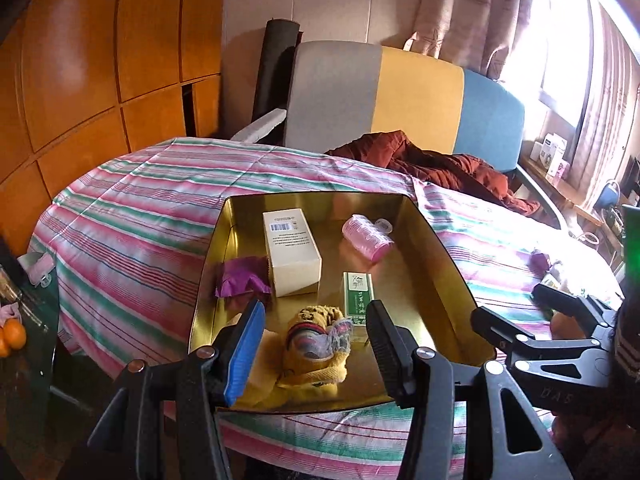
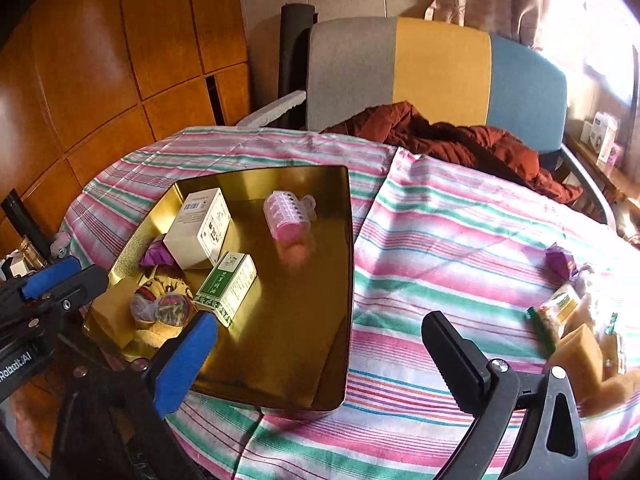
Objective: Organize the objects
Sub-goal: 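Withdraw both grippers from the tray, then move both grippers to the pile and grasp the yellow sponge with the left gripper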
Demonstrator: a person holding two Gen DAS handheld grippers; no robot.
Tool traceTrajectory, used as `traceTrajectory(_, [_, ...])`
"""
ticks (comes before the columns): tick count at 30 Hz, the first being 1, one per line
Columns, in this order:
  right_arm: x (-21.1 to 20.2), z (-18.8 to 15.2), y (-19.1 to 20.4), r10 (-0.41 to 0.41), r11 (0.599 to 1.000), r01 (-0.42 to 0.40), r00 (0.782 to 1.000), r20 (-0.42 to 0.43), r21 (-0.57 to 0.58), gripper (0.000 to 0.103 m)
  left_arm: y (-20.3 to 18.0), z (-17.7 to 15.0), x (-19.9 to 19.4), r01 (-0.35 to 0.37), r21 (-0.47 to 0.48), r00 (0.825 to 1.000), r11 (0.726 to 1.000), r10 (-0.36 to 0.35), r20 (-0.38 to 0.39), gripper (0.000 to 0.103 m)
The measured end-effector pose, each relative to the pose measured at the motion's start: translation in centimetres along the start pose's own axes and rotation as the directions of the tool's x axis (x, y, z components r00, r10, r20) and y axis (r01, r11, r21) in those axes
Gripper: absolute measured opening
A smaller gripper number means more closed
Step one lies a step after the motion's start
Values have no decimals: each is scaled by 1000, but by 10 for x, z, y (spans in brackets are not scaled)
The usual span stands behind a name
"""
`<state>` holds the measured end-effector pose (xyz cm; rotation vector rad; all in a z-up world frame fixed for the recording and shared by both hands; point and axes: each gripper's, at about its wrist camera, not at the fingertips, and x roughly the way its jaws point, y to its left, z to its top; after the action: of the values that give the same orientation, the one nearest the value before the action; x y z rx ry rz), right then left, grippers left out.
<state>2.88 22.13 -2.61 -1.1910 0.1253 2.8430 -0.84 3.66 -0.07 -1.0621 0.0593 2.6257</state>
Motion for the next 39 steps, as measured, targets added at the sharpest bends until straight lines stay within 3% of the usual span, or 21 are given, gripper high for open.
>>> traceTrajectory(12, [-2, -4, -3, -21, 1000, 21, 1000, -1, -8, 103, -12, -2, -4, -119, 70, 992, 990, 115, 46, 53])
traceTrajectory(25, [-9, -8, -30, -65, 997, 65, 998, 0, 38, 103, -31, -1, -8, -122, 141, 991, 982, 115, 61, 53])
traceTrajectory(39, [-33, -7, -122, -185, 968, 182, 983, -1, 173, 103, -57, 2, -8, -76, 226, 996, 971, 64, 56, 53])
